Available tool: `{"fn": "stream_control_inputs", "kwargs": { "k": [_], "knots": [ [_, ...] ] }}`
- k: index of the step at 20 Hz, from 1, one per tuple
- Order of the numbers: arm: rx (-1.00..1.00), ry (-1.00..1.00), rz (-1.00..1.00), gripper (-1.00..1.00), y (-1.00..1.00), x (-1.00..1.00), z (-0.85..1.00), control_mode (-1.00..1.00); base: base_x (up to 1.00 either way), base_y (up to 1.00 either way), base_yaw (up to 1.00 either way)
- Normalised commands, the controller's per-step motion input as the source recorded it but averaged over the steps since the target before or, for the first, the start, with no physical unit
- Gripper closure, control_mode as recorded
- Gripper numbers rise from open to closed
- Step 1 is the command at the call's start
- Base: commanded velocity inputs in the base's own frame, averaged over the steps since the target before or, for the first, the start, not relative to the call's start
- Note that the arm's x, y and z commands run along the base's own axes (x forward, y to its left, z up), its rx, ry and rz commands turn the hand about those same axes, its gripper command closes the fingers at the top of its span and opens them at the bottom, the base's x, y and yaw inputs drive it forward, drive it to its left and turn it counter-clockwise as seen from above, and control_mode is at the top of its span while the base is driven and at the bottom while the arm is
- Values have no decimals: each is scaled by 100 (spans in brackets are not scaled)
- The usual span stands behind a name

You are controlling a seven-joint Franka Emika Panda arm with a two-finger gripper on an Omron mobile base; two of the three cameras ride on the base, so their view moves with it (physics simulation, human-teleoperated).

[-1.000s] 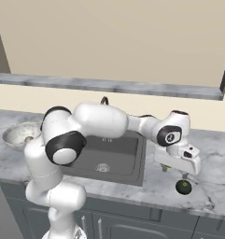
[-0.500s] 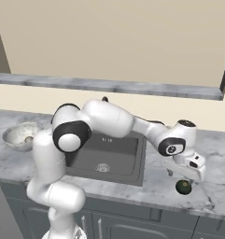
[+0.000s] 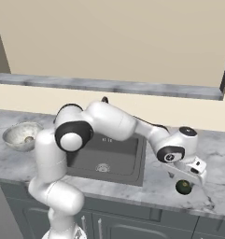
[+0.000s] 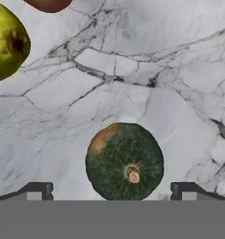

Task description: There is a mixed pile of frozen fruits and vegetables on the counter. Locate all the frozen vegetables and place the items in a bowl on the counter. Take all the frozen fruits and defrost them in a running sink.

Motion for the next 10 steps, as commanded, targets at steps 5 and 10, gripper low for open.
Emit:
{"fn": "stream_control_inputs", "kwargs": {
  "k": [5, 10],
  "knots": [
    [-3, 12, 2, -100, 0, 0, -27, -100, 0, 0, 0],
    [0, 2, 3, -100, -1, 0, -9, -100, 0, 0, 0]
  ]
}}
